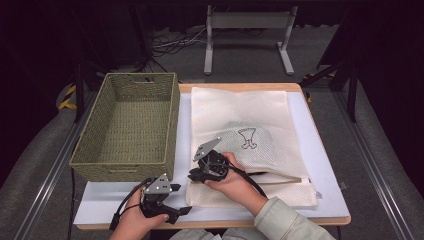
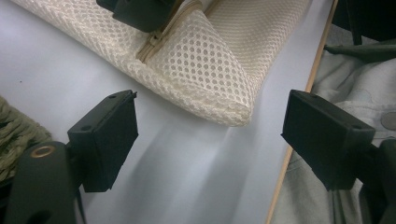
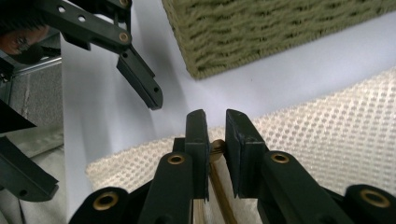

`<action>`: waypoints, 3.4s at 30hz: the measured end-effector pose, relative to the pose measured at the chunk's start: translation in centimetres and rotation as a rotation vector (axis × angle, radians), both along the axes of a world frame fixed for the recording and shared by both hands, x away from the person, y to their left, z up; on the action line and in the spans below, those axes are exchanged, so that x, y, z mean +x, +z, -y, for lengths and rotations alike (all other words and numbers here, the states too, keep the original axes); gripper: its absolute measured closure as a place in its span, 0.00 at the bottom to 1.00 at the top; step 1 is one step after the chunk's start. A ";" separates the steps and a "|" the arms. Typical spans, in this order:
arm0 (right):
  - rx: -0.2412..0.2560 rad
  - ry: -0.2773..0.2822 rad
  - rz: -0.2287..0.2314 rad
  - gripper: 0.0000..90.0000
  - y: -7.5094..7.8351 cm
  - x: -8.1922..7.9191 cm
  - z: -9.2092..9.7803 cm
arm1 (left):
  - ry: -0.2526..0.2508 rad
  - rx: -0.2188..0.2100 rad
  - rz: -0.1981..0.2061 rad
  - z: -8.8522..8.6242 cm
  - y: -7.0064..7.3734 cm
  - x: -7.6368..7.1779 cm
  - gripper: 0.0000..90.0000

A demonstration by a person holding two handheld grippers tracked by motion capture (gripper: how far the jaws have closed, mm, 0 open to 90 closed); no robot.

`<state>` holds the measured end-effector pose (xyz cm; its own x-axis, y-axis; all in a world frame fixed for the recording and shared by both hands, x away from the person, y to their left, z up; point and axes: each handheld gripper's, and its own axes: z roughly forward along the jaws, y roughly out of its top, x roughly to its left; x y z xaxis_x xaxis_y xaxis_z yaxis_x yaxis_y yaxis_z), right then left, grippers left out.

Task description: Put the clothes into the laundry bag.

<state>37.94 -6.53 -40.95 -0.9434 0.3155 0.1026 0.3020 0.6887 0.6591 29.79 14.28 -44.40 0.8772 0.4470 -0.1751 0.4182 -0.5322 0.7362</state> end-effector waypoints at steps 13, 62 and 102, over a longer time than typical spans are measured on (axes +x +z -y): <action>-0.048 0.002 -0.028 0.86 -1.3 -0.1 -0.1 | 0.002 0.006 -0.008 0.1 -0.1 0.0 0.22; 0.090 0.031 0.018 0.90 1.6 -0.9 0.7 | 0.095 -0.014 -0.179 1.7 0.6 2.3 0.93; 0.045 0.068 0.024 0.91 2.5 -1.8 2.3 | 0.131 -0.068 -0.160 1.6 1.1 2.2 0.60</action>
